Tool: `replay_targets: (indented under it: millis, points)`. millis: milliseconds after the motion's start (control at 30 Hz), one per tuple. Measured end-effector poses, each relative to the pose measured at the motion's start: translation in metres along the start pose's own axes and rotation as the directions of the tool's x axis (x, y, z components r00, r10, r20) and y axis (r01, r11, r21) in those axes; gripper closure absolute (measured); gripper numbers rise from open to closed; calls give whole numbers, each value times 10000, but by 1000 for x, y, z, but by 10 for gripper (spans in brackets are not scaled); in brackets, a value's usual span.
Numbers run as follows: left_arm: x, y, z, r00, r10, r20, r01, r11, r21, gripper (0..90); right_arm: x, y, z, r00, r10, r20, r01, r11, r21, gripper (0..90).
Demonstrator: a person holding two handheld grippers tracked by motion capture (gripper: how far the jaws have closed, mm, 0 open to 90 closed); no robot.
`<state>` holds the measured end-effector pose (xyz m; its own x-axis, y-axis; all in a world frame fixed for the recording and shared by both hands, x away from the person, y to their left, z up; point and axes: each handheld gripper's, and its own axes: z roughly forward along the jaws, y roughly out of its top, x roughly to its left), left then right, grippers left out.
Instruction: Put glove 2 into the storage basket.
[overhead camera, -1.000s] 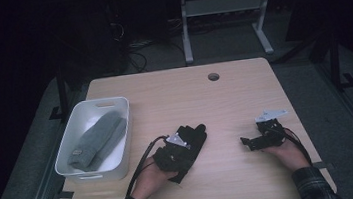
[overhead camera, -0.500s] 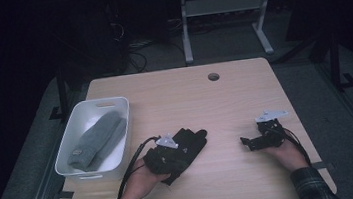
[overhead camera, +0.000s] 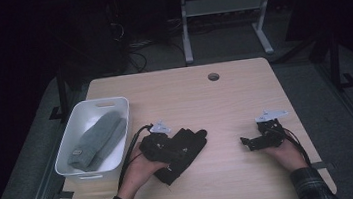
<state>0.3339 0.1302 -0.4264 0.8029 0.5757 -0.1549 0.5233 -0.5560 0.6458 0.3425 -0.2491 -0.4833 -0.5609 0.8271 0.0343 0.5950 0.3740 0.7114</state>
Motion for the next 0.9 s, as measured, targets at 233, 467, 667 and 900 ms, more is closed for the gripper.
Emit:
replay_targets:
  millis: [233,467,667,900]
  points:
    - [6,-1,13,9991,-135,-405,148,9994,313,126,0,0,0,10000,43,-2,-43,10000,1,64]
    - [9,-4,30,9967,150,-797,-83,9964,844,125,0,0,1,10000,-4,-5,4,10000,-25,63]
    - [11,-7,37,9963,298,-809,-216,9947,1003,124,0,0,1,10000,0,-9,0,10000,-29,63]
    - [7,-8,35,9958,654,-635,-590,9934,982,247,0,0,1,10000,4,-10,-4,10000,-26,63]
